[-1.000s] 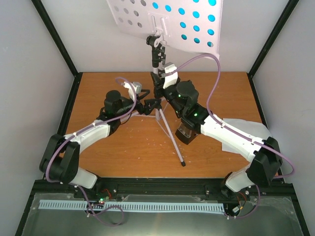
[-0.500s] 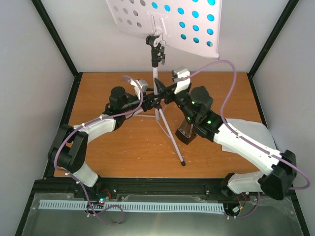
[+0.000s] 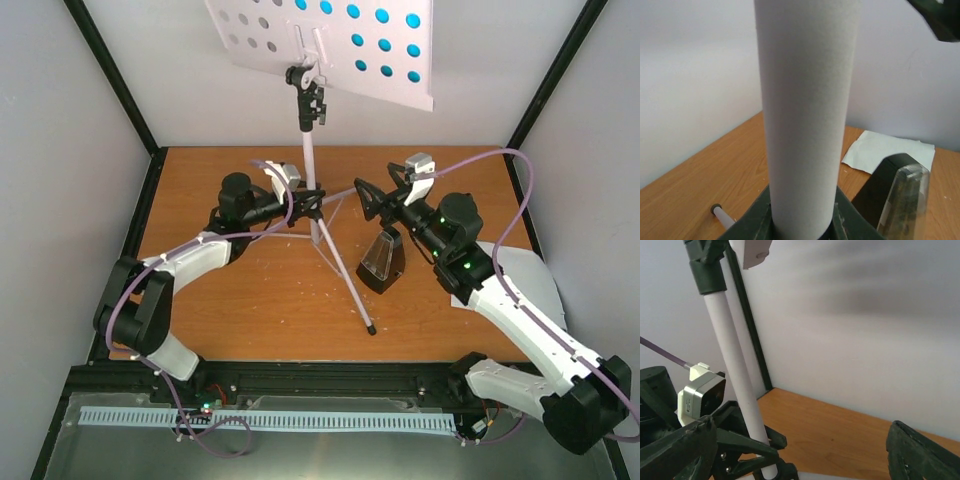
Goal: Pack up the instrument practice props
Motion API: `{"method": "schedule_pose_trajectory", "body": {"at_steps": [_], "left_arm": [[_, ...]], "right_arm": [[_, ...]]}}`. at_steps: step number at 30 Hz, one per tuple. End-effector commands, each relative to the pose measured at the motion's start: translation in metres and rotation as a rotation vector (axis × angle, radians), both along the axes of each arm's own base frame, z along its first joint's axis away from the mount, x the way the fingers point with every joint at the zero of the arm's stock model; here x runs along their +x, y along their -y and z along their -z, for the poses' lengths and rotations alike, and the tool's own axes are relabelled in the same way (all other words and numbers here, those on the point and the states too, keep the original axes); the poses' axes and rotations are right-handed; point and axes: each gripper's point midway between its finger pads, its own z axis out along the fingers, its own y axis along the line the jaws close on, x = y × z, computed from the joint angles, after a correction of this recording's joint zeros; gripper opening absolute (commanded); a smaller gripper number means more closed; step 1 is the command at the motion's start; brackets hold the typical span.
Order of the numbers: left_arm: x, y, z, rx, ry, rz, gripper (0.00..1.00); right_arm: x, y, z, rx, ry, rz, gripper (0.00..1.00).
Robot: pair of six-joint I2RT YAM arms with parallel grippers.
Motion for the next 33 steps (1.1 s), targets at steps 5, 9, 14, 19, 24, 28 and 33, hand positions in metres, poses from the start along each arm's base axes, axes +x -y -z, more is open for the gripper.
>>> {"method": "schedule_pose_trajectory", "body": {"at_steps": [5, 9, 14, 19, 24, 28, 33], "left_arm": [[-0.045, -0.013, -0.037, 0.014, 0.032, 0.124, 0.00], [-0.084, -0.016, -0.057, -0.037, 0.023, 0.237, 0.00], [-0.120, -0.023, -0.076, -0.047, 0.044, 0.317, 0.00], [-0.142, -0.027, -0.086, -0.032, 0.047, 0.369, 0.00], [-0.153, -0.029, -0.086, -0.021, 0.050, 0.391, 0.00], [-0.160, -0.028, -0.087, -0.022, 0.050, 0.417, 0.00], [-0.166, -0.025, -0.086, -0.025, 0.040, 0.454, 0.00]], "right_arm": [[-0.016, -0.034, -0.025, 0.098, 0.050, -0.447, 0.90], [-0.027, -0.050, -0.039, 0.110, 0.088, -0.593, 0.89], [-0.043, -0.077, -0.050, 0.086, 0.080, -0.808, 0.88], [-0.056, -0.111, -0.058, 0.032, 0.082, -0.934, 0.85], [-0.058, -0.132, -0.057, 0.039, 0.064, -0.992, 0.77], [-0.068, -0.150, -0.053, 0.037, 0.045, -1.057, 0.72], [-0.083, -0.166, -0.051, 0.036, 0.029, -1.138, 0.58]]}}
